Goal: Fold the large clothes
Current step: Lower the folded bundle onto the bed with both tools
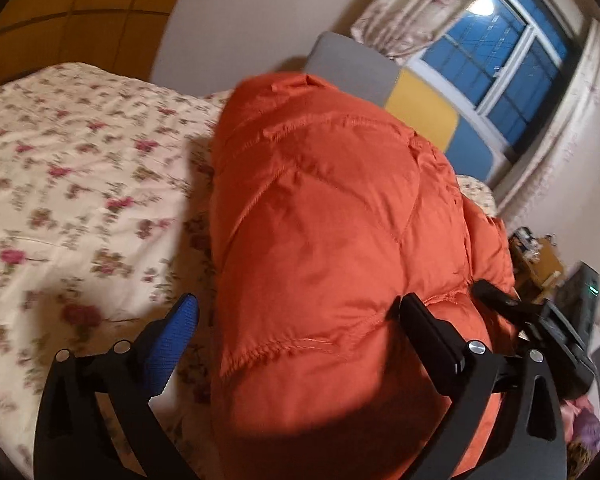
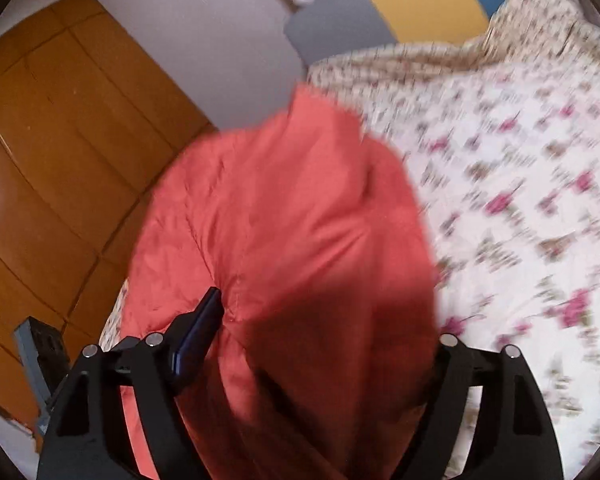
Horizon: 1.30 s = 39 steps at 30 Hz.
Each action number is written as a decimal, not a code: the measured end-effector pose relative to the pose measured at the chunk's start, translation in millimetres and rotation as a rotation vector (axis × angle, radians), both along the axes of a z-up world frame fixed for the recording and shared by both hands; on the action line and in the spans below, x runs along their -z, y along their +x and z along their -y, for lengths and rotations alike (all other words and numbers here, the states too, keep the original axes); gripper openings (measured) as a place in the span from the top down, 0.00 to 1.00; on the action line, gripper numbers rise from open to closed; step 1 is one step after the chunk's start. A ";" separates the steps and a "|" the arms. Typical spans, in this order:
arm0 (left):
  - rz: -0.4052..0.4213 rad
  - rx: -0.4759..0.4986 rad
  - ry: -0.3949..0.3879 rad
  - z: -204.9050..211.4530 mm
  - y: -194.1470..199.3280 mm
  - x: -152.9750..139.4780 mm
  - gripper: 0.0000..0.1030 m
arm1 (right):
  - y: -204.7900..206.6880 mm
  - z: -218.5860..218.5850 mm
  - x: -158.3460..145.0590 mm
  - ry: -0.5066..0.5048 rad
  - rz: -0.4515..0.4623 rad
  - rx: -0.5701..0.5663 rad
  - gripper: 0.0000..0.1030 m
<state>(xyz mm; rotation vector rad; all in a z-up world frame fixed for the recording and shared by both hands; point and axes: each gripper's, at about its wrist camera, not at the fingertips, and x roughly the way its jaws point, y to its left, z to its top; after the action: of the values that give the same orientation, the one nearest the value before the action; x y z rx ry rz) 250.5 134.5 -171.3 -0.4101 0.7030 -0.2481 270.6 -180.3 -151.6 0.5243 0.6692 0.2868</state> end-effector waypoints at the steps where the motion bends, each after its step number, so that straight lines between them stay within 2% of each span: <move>1: 0.025 -0.026 0.029 -0.6 -4.2 -10.6 0.03 | -9.8 8.7 -12.5 -0.015 0.050 0.060 0.24; 3: 0.081 -0.071 0.076 -0.5 -6.8 -28.8 0.03 | -17.2 13.7 -30.8 -0.041 0.127 0.115 0.25; 4: 0.109 -0.097 0.103 1.2 -4.3 -39.1 0.03 | -13.7 9.3 -39.6 -0.075 0.149 0.105 0.28; 6: 0.120 -0.126 0.148 7.4 10.2 -50.8 0.03 | -1.8 -6.6 -49.9 -0.149 0.160 0.061 0.47; 7: 0.120 -0.124 0.170 14.4 22.3 -56.6 0.03 | 9.1 -18.6 -52.1 -0.191 0.164 0.020 0.52; 9: 0.118 -0.117 0.204 28.4 44.9 -62.9 0.03 | 37.7 -43.4 -45.5 -0.303 0.131 -0.033 0.63; 11: 0.107 -0.092 0.308 51.2 73.1 -61.2 0.03 | 66.5 -57.6 -27.8 -0.362 0.074 -0.046 0.66; 13: 0.059 -0.055 0.409 69.1 99.3 -47.4 0.03 | 87.3 -58.8 -7.9 -0.364 0.013 -0.043 0.66; 14: 0.023 -0.040 0.417 73.3 109.2 -38.4 0.03 | 87.2 -60.7 2.0 -0.355 -0.010 -0.047 0.66; 18: -0.006 -0.039 0.364 68.7 122.8 -19.6 0.03 | 103.4 -56.9 23.3 -0.333 -0.041 -0.065 0.65; 24: 0.004 -0.040 0.321 66.1 128.2 -4.3 0.03 | 100.5 -66.1 37.0 -0.370 -0.013 -0.052 0.65; 28: -0.001 -0.041 0.353 69.9 129.2 -1.2 0.03 | 95.4 -66.2 36.5 -0.365 -0.021 -0.056 0.65; 31: 0.009 -0.046 0.379 71.7 121.4 -5.0 0.03 | 88.1 -71.7 29.2 -0.419 -0.020 -0.059 0.64; 34: 0.026 -0.045 0.389 70.7 104.6 -12.6 0.03 | 72.2 -75.5 17.0 -0.476 -0.002 -0.060 0.52; 36: 0.038 -0.057 0.371 66.1 87.6 -18.7 0.03 | 60.9 -75.4 10.1 -0.492 0.008 -0.050 0.30; 39: 0.045 -0.104 0.330 57.0 59.8 -26.3 0.03 | 37.4 -76.2 -2.6 -0.527 0.020 -0.031 0.27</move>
<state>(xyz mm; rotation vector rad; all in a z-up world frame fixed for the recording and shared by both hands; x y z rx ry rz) 310.3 77.5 -145.0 -0.1246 0.6625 -0.0404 308.0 -104.2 -149.0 0.0074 0.7016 0.1348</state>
